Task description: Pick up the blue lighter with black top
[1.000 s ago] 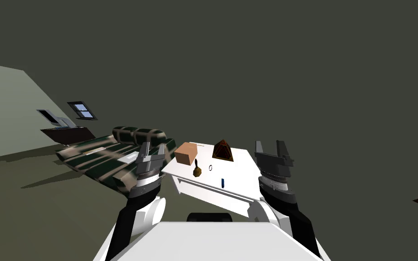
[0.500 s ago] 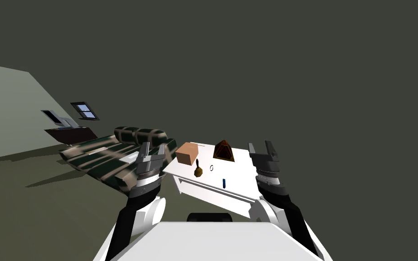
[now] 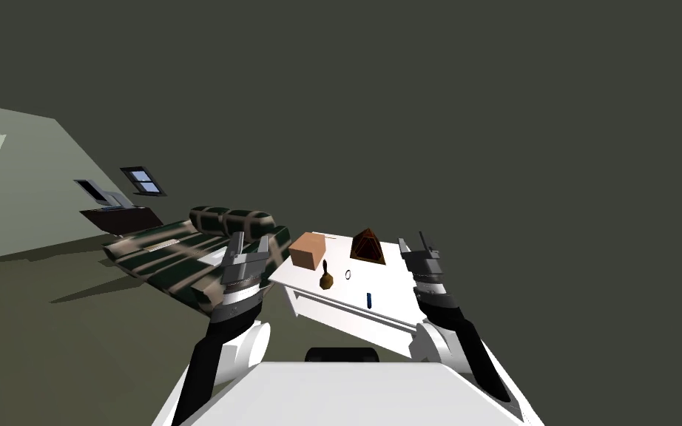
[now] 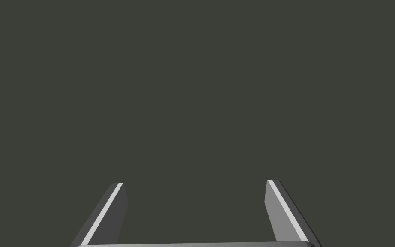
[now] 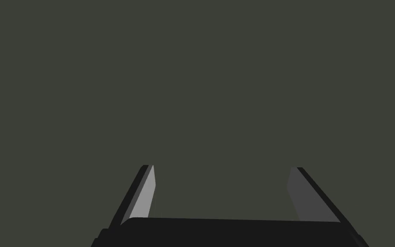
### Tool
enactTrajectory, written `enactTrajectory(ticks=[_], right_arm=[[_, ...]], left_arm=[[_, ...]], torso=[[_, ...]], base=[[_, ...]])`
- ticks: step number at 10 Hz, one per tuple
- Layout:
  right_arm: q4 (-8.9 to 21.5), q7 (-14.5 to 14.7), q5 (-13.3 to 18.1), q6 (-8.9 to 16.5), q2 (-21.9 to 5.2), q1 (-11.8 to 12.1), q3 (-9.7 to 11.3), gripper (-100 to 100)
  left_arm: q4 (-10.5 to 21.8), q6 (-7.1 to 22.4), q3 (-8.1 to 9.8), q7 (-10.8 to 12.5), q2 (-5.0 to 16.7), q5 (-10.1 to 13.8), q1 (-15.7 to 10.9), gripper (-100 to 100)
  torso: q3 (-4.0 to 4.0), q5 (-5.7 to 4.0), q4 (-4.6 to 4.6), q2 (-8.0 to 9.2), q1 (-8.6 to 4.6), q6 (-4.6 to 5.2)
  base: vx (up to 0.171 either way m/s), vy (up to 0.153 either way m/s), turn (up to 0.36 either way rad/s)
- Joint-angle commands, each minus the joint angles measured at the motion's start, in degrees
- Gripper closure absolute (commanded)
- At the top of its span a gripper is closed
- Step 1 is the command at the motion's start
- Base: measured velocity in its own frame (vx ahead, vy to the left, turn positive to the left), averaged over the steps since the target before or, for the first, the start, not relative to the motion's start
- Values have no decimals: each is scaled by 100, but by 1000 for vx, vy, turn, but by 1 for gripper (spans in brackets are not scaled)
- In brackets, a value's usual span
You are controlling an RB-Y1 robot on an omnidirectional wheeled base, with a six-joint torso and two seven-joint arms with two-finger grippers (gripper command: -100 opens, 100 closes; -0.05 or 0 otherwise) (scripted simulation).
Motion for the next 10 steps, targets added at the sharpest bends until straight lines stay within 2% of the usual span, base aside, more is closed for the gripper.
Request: enactTrajectory(ticks=[1, 2, 4, 5, 6, 7, 8, 9, 10], right_arm=[[199, -228, -77, 286, -70, -130, -70, -100], [199, -228, -77, 298, -70, -130, -70, -100], [545, -596, -217, 719, -170, -321, -180, -100], [545, -653, -217, 807, -170, -321, -180, -100], [730, -876, -292, 984, -215, -424, -239, -100], [730, -881, -292, 1080, -215, -424, -239, -100], [924, -1112, -370, 1239, -259, -530, -300, -100], [924, -1119, -370, 1365, -259, -530, -300, -100], [1126, -1363, -450, 1606, -303, -641, -363, -100]], left_arm=[[0, 0, 0, 0, 0, 0, 0, 0], [0, 0, 0, 0, 0, 0, 0, 0], [0, 0, 0, 0, 0, 0, 0, 0], [0, 0, 0, 0, 0, 0, 0, 0], [0, 0, 0, 0, 0, 0, 0, 0], [0, 0, 0, 0, 0, 0, 0, 0], [0, 0, 0, 0, 0, 0, 0, 0], [0, 0, 0, 0, 0, 0, 0, 0], [0, 0, 0, 0, 0, 0, 0, 0]], torso=[[0, 0, 0, 0, 0, 0], [-1, 0, 0, -1, 1, -1], [-1, 0, 0, -1, 0, -1], [-1, 0, -1, -1, 3, 0], [-2, 1, -1, -3, 4, -1], [-2, 1, -1, -3, 5, -1], [0, 1, 0, -1, 2, 0], [-1, 1, 0, -1, 4, 0], [0, 1, 0, -1, 2, 0]], base=[[5, 36, 19], [5, 27, 9], [7, 40, 27], [10, 41, 5], [7, 46, 21], [6, 36, 13], [7, 43, 26], [7, 37, 9], [10, 45, 24]])
